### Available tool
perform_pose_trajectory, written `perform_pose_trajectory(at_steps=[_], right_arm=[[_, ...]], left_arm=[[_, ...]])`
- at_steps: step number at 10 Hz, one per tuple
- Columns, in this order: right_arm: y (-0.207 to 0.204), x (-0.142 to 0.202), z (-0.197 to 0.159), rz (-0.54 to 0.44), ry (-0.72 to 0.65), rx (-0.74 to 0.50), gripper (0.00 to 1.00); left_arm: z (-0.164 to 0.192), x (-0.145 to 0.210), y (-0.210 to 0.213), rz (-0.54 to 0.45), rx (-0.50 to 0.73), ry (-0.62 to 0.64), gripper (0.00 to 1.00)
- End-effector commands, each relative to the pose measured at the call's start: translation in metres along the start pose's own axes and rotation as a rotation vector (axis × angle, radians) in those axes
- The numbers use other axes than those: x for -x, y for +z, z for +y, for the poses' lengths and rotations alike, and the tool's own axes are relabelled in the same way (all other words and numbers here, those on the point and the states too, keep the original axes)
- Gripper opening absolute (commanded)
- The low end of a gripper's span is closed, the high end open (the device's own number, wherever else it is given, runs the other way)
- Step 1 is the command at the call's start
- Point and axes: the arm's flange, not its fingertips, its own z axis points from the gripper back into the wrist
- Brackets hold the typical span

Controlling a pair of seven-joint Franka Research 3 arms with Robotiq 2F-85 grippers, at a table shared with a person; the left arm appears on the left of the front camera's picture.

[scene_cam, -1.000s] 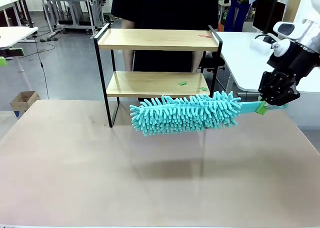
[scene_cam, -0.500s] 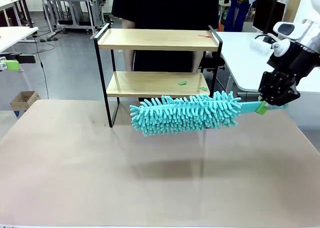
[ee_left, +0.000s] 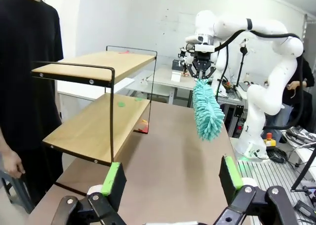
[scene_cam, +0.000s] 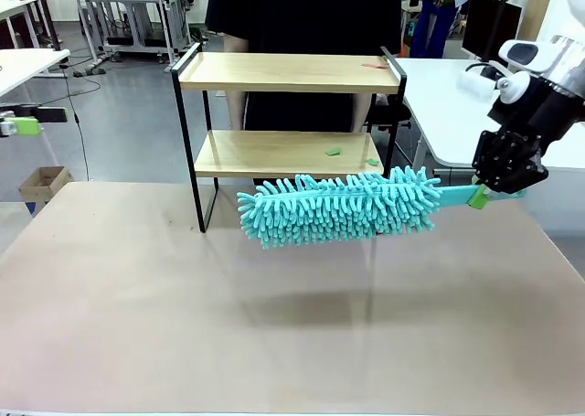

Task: Clean the shelf.
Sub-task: Hand the Duster back to the human.

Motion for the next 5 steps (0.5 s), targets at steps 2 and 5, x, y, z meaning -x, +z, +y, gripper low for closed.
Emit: perform_pose_trajectory(at_steps=[2, 5], right_arm=[[0.0, 0.0, 0.0, -0.018, 0.002, 0.007, 0.13], [0.0, 0.0, 0.0, -0.018, 0.002, 0.007, 0.13]], left_arm=[[-0.032, 0.01, -0.075, 0.039, 0.029, -0.062, 1.0], [-0.06, 0.025, -0.127, -0.031, 0.047, -0.087, 1.0]])
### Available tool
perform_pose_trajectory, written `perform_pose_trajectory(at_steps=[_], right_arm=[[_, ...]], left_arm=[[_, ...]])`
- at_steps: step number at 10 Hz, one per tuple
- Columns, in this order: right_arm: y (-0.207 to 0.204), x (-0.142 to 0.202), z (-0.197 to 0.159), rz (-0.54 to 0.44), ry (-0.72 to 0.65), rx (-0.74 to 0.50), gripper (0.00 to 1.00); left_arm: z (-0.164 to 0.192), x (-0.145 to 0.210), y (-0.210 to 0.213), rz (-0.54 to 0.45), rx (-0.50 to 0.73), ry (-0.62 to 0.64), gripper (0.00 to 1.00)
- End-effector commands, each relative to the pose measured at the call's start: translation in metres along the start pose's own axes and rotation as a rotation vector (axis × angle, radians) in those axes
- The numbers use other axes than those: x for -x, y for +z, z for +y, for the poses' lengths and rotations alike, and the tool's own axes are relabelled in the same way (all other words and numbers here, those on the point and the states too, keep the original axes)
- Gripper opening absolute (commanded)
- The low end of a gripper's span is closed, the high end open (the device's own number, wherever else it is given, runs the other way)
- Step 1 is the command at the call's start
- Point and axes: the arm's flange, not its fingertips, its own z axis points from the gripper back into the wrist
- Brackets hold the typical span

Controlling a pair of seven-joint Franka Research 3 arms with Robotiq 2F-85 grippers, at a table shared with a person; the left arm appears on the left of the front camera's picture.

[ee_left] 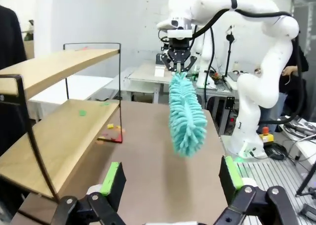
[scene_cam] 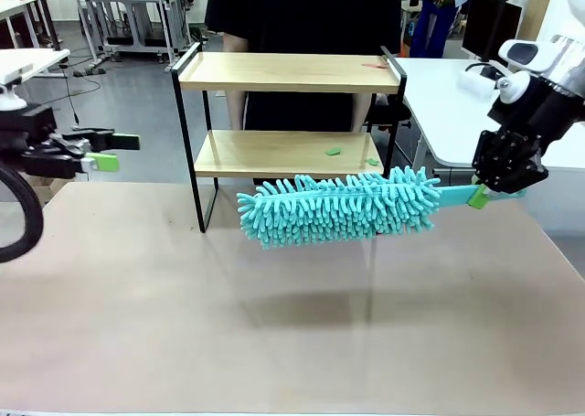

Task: Clean the shelf.
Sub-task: Hand the Duster back to the human.

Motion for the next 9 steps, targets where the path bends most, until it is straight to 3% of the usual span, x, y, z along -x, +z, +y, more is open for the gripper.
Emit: perform_pose_trajectory(at_steps=[1, 3, 6, 9], right_arm=[[0.0, 0.0, 0.0, -0.019, 0.002, 0.007, 0.13], [0.0, 0.0, 0.0, -0.019, 0.002, 0.007, 0.13], [0.0, 0.0, 0.0, -0.019, 0.002, 0.007, 0.13], [0.0, 0.0, 0.0, -0.019, 0.002, 0.007, 0.13]], left_arm=[[-0.015, 0.002, -0.026, -0.055, -0.009, -0.03, 1.0], [-0.03, 0.008, -0.062, -0.057, 0.055, -0.07, 1.0], [-0.028, 0.022, -0.103, -0.072, 0.023, -0.08, 1.0], [-0.018, 0.035, -0.144, -0.06, 0.094, -0.038, 1.0]])
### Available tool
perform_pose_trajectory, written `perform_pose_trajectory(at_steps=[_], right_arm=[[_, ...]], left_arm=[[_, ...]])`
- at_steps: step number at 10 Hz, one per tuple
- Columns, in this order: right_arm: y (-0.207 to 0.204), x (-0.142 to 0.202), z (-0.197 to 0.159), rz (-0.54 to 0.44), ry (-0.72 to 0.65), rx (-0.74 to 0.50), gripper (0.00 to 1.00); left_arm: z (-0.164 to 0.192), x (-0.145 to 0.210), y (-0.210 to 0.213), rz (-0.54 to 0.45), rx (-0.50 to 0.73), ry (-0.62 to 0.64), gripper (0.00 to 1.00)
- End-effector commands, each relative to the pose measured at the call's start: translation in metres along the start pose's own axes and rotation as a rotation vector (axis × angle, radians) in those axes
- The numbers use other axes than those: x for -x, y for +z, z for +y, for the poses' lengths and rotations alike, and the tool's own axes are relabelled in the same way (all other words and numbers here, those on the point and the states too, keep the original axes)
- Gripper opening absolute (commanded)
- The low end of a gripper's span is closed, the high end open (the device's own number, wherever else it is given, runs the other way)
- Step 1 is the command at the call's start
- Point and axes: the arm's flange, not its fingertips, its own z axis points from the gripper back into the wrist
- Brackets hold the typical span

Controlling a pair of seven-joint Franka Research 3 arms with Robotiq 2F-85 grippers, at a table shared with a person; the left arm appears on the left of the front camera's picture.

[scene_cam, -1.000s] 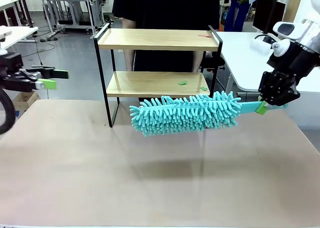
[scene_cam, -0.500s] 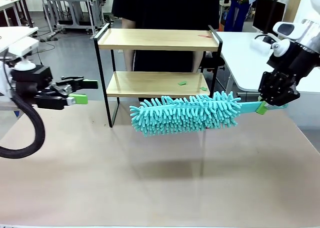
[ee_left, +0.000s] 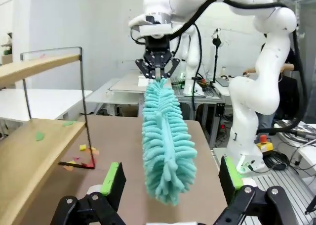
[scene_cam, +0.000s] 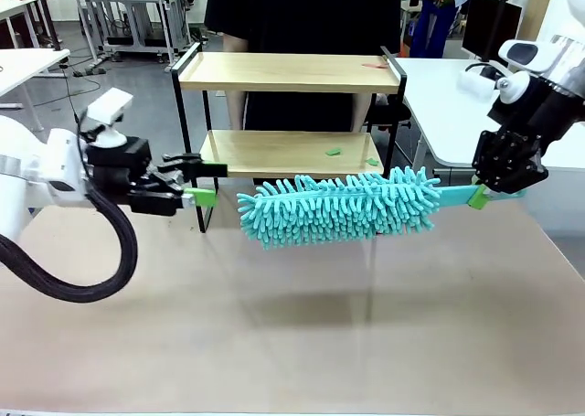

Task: Clean the shelf.
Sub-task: Hand the Duster back to the human.

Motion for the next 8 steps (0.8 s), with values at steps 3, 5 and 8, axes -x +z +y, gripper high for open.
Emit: perform_pose_trajectory(at_steps=[3, 5, 8], right_arm=[[0.001, 0.0, 0.0, -0.019, 0.002, 0.007, 0.13], [0.001, 0.0, 0.0, -0.019, 0.002, 0.007, 0.13], [0.001, 0.0, 0.0, -0.019, 0.002, 0.007, 0.13]], left_arm=[[-0.001, 0.006, -0.012, -0.004, 0.02, 0.017, 1.0], [-0.001, 0.006, -0.012, -0.004, 0.02, 0.017, 1.0], [0.003, 0.018, -0.031, 0.019, -0.031, -0.006, 1.0]])
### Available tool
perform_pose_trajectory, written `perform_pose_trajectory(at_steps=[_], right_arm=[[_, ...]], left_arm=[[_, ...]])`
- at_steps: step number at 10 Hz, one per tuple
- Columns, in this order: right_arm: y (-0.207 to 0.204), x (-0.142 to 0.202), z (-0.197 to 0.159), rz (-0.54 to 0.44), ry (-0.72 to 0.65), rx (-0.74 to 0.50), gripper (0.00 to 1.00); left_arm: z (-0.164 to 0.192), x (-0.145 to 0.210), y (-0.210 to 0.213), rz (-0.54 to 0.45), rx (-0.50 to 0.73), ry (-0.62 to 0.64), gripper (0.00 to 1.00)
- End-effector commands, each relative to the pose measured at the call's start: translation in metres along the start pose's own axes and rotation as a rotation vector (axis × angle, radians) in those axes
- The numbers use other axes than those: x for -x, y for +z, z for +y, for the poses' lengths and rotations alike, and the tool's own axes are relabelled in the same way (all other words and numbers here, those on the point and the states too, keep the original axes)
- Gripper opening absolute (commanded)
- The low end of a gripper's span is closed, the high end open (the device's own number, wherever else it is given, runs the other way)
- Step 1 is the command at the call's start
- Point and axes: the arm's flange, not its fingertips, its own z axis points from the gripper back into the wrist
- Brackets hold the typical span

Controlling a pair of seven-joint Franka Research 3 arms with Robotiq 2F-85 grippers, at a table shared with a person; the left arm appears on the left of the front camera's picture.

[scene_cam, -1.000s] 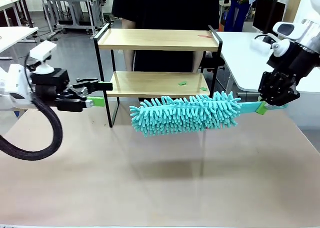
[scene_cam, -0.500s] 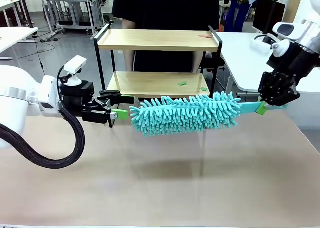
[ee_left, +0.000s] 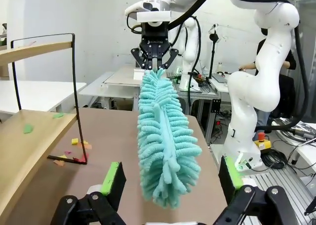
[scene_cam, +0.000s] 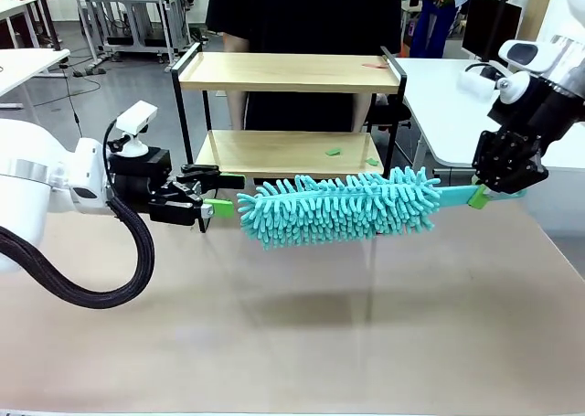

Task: Clean the shelf.
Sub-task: Hand the Duster back to the human.

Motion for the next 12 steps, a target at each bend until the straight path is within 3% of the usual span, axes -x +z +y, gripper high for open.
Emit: perform_pose_trajectory(at_steps=[1, 4, 12], right_arm=[[0.001, 0.0, 0.0, -0.019, 0.002, 0.007, 0.13], [0.001, 0.0, 0.0, -0.019, 0.002, 0.007, 0.13], [0.001, 0.0, 0.0, -0.019, 0.002, 0.007, 0.13]], left_arm=[[-0.004, 0.005, -0.017, 0.007, -0.024, -0.043, 1.0], [-0.007, 0.008, -0.035, 0.045, -0.017, -0.045, 1.0], [-0.002, 0.028, -0.088, 0.0, -0.005, -0.007, 1.0]])
